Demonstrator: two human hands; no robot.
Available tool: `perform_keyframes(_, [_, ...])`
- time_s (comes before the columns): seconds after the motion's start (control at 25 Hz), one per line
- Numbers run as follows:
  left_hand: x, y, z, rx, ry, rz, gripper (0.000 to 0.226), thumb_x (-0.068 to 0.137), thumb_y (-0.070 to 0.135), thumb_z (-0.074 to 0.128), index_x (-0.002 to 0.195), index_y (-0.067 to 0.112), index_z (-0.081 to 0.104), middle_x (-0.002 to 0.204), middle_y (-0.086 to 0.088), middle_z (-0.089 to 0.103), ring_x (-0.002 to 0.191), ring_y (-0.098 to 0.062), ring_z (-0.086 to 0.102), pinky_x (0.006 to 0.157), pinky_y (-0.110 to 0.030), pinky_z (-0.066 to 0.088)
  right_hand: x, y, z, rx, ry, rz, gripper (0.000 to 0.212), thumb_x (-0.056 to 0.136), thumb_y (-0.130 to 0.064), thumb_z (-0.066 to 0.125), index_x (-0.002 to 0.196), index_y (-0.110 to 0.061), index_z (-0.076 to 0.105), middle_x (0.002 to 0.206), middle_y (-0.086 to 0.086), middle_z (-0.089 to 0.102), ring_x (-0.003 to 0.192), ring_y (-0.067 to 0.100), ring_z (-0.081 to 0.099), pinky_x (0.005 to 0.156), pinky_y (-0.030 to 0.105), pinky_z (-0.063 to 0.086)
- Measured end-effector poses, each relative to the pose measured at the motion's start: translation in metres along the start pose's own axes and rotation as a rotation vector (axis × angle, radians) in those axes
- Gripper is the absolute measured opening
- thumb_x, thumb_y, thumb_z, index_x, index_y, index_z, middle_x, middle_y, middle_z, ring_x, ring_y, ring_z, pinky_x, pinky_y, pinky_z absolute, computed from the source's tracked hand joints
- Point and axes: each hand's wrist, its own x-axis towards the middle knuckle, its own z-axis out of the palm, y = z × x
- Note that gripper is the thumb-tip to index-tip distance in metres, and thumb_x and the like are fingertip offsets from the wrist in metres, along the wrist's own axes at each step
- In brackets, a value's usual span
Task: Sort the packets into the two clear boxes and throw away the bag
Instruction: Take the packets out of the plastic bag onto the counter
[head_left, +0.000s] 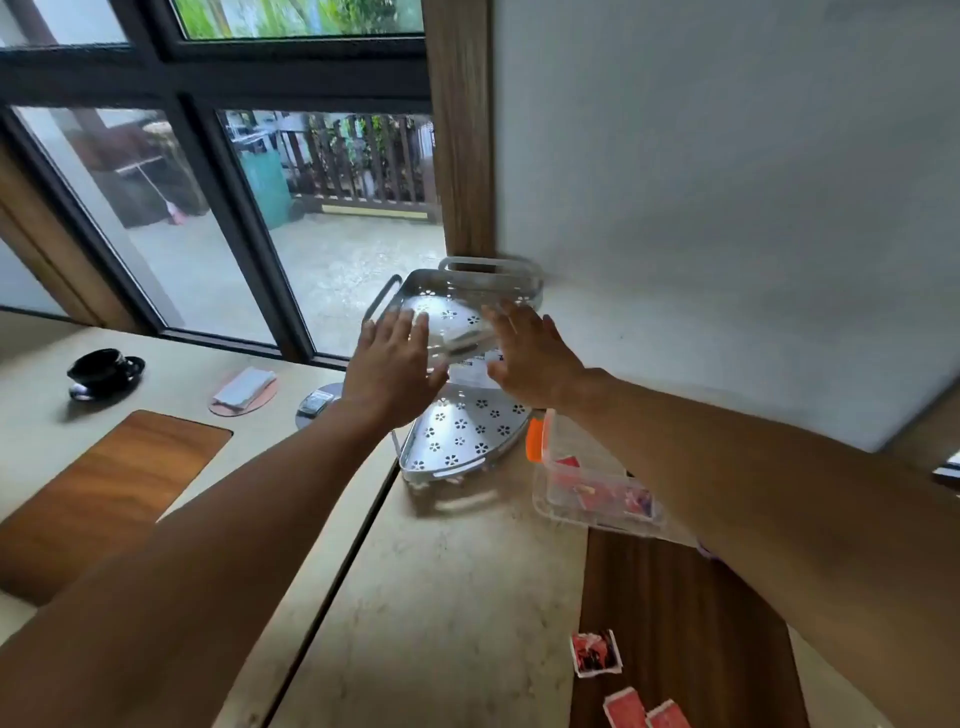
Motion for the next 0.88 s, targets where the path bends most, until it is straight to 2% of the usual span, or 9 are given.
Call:
perform_keyframes(0.08, [0.018, 0.003, 0.008, -0.034, -0.017, 0.046, 0.071, 0.099, 0.049, 0.045, 0.154, 0.006, 0.031, 0.159, -0.019, 0.038, 0.15, -0.034, 0.029, 0.124, -0.052, 0.019, 0.021, 0.0, 0.006, 0.018, 0.046, -0.028, 0.072, 0.091, -0.022, 0.055, 0.155, -0.019, 0.023, 0.16, 0.01, 0.03, 0.147, 0.032, 0.027, 0.12, 0.052, 0.021])
perform_keyframes(0.16, [0.034, 0.008, 0.016, -0.047, -0.009, 0.113, 0.062, 0.098, 0.048, 0.049, 0.145, 0.008, 0.046, 0.145, -0.018, 0.056, 0.137, -0.035, 0.049, 0.117, -0.053, 0.033, 0.037, 0.0, 0.013, -0.023, 0.012, -0.052, 0.059, 0.092, -0.023, 0.054, 0.149, -0.019, 0.039, 0.151, 0.01, 0.045, 0.142, 0.03, 0.036, 0.119, 0.054, 0.022])
perform_keyframes(0.24, [0.045, 0.011, 0.019, -0.096, 0.003, 0.147, 0.045, 0.098, 0.045, 0.052, 0.128, 0.013, 0.062, 0.121, -0.017, 0.071, 0.11, -0.038, 0.067, 0.095, -0.048, 0.053, 0.046, 0.004, 0.016, -0.085, 0.008, -0.096, 0.034, 0.097, -0.027, 0.049, 0.126, -0.018, 0.064, 0.13, 0.008, 0.064, 0.131, 0.027, 0.05, 0.118, 0.055, 0.022])
perform_keyframes(0.32, [0.049, 0.012, 0.017, -0.163, 0.034, 0.16, 0.032, 0.1, 0.037, 0.052, 0.112, 0.014, 0.071, 0.1, -0.015, 0.074, 0.088, -0.038, 0.071, 0.074, -0.044, 0.058, 0.047, 0.008, 0.014, -0.103, 0.051, -0.124, 0.03, 0.101, -0.028, 0.046, 0.106, -0.018, 0.073, 0.112, 0.004, 0.073, 0.115, 0.023, 0.061, 0.116, 0.053, 0.026])
perform_keyframes(0.48, [0.047, 0.02, 0.007, -0.198, 0.069, 0.143, 0.019, 0.096, 0.018, 0.057, 0.097, 0.01, 0.074, 0.085, -0.014, 0.072, 0.072, -0.037, 0.069, 0.06, -0.043, 0.058, 0.041, 0.015, 0.004, -0.137, 0.204, -0.2, 0.024, 0.099, -0.024, 0.053, 0.097, -0.018, 0.076, 0.095, 0.003, 0.077, 0.091, 0.024, 0.07, 0.105, 0.046, 0.04])
perform_keyframes(0.64, [0.042, 0.027, -0.017, -0.188, 0.116, 0.135, 0.013, 0.092, 0.007, 0.056, 0.086, 0.009, 0.067, 0.08, -0.014, 0.072, 0.068, -0.037, 0.067, 0.057, -0.046, 0.058, 0.024, 0.006, -0.025, -0.036, 0.312, -0.225, 0.024, 0.099, -0.02, 0.055, 0.091, -0.011, 0.076, 0.083, 0.008, 0.077, 0.075, 0.028, 0.071, 0.087, 0.041, 0.053])
perform_keyframes(0.76, [0.028, 0.042, -0.039, -0.274, 0.175, 0.129, 0.017, 0.094, 0.006, 0.051, 0.087, 0.005, 0.067, 0.084, -0.018, 0.074, 0.072, -0.039, 0.068, 0.061, -0.048, 0.056, -0.004, -0.003, -0.048, 0.079, 0.315, -0.162, 0.021, 0.101, -0.02, 0.053, 0.099, -0.009, 0.071, 0.093, 0.01, 0.076, 0.082, 0.027, 0.071, 0.075, 0.028, 0.049])
perform_keyframes(0.88, [-0.001, 0.061, -0.055, -0.401, 0.176, 0.1, 0.018, 0.097, 0.006, 0.049, 0.088, 0.002, 0.064, 0.085, -0.024, 0.073, 0.073, -0.042, 0.068, 0.062, -0.046, 0.054, -0.05, -0.001, -0.065, 0.197, 0.268, -0.088, 0.021, 0.096, -0.017, 0.055, 0.115, -0.014, 0.063, 0.102, 0.009, 0.074, 0.09, 0.027, 0.07, 0.079, 0.033, 0.053])
